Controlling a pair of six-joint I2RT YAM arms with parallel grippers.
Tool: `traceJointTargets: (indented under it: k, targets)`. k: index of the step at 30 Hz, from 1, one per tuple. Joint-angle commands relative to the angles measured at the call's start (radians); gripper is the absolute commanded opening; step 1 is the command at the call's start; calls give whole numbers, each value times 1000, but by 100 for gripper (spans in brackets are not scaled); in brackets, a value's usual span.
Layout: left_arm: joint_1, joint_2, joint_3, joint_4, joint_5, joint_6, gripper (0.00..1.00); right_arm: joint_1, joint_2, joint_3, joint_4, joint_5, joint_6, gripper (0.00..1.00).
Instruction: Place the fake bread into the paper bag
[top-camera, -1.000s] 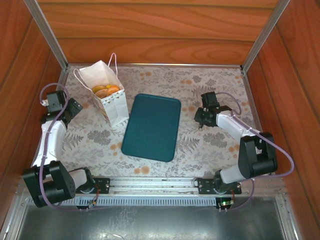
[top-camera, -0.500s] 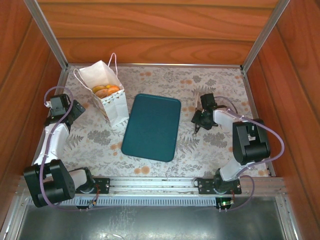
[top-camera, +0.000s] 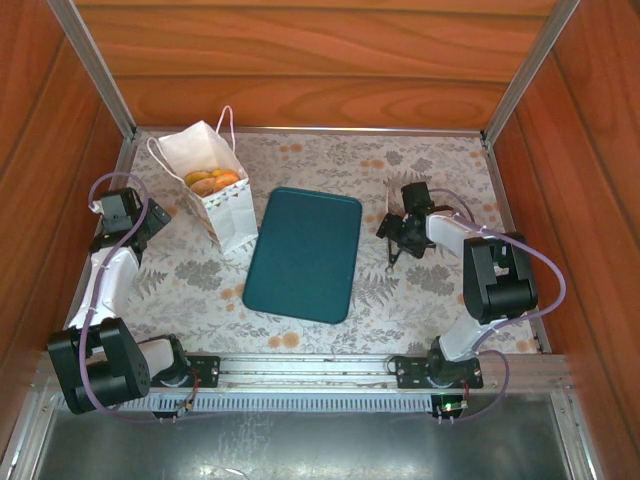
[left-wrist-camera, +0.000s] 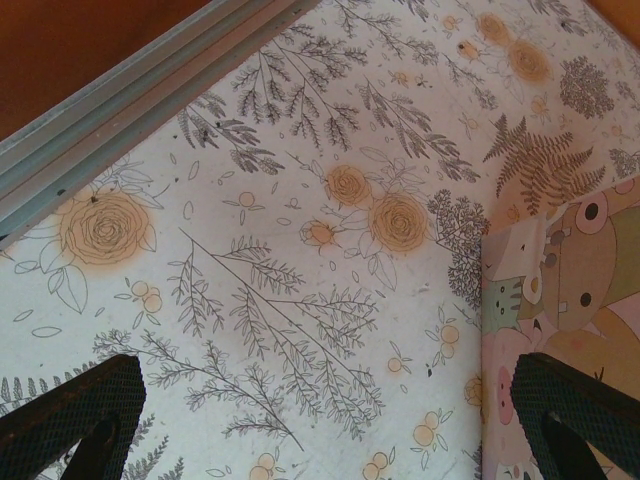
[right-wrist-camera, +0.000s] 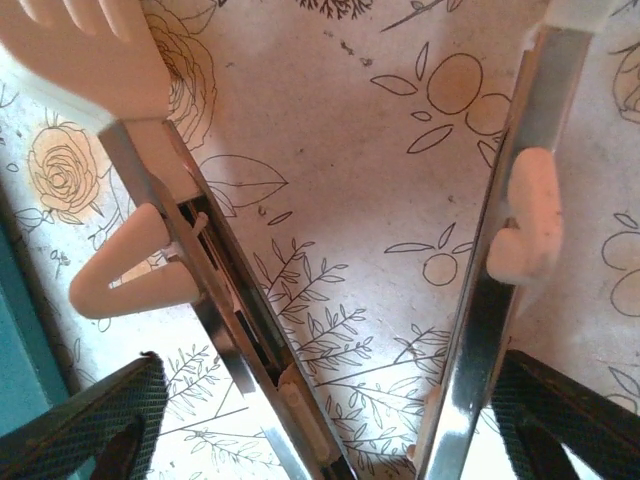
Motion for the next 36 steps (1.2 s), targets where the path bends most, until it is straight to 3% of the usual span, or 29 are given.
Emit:
traceJointTargets:
  k: [1,11,20,28,36]
  targets:
    - [-6,8,-6,23,-2,13,100,-10,-24,6,-54,-12,3,99]
    - [-20,-50,-37,90,-40,40,100,-10,-242,31,-122,24,6,100]
    - [-144,-204,-204,322,-200,189,100,-11,-434,54,-130,177,-74,100]
    - [-170,-212,-330,537,-216,293,100,-13,-472,-54,75,394,-150,100]
    - [-183,-72,-399,786,-221,355,100,-14,-473,-237,375,537,-300,100]
